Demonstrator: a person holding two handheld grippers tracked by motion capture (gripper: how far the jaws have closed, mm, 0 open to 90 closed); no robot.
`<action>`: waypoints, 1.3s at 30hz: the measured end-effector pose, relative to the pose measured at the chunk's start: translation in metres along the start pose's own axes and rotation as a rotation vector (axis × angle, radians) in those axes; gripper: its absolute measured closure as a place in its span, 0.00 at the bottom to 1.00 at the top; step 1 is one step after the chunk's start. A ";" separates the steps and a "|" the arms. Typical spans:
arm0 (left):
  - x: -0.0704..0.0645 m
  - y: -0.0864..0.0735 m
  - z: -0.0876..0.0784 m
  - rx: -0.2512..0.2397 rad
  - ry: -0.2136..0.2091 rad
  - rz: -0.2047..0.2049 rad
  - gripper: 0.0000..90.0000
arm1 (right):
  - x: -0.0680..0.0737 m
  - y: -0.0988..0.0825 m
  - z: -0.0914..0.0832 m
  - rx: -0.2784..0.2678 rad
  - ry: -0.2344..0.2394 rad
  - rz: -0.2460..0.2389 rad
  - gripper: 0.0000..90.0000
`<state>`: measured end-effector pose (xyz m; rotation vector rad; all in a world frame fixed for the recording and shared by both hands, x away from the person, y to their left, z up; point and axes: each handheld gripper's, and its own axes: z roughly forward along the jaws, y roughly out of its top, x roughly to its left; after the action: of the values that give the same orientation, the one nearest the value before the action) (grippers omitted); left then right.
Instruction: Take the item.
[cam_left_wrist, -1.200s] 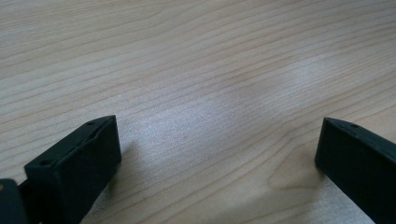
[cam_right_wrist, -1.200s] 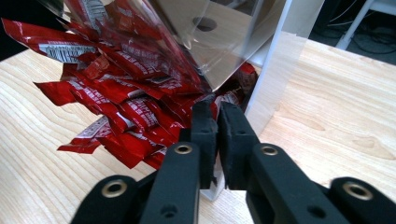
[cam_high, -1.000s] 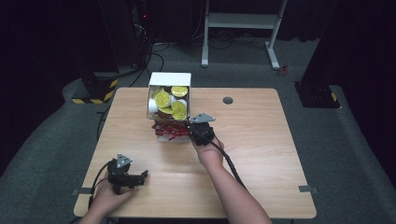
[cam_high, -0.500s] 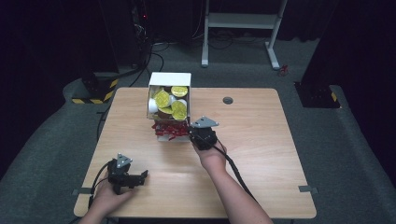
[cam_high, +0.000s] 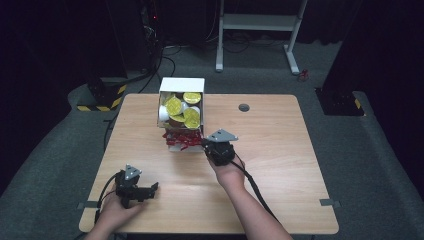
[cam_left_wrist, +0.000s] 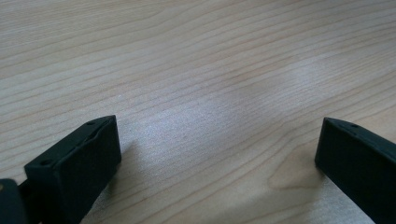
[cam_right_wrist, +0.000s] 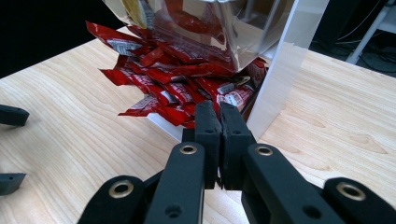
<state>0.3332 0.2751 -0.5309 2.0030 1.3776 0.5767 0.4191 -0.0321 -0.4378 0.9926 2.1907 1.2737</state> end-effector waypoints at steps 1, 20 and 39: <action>0.000 0.000 0.000 0.004 0.000 0.007 0.01 | 0.000 0.000 -0.001 -0.001 0.003 -0.004 0.98; 0.001 0.000 0.000 0.004 0.001 0.007 0.01 | 0.002 -0.005 -0.017 -0.036 0.027 0.007 0.98; 0.000 0.000 0.000 0.003 0.000 0.006 0.01 | -0.001 -0.010 -0.045 -0.063 0.020 -0.001 0.99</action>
<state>0.3333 0.2756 -0.5307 2.0107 1.3736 0.5782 0.3862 -0.0619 -0.4242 0.9582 2.1520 1.3491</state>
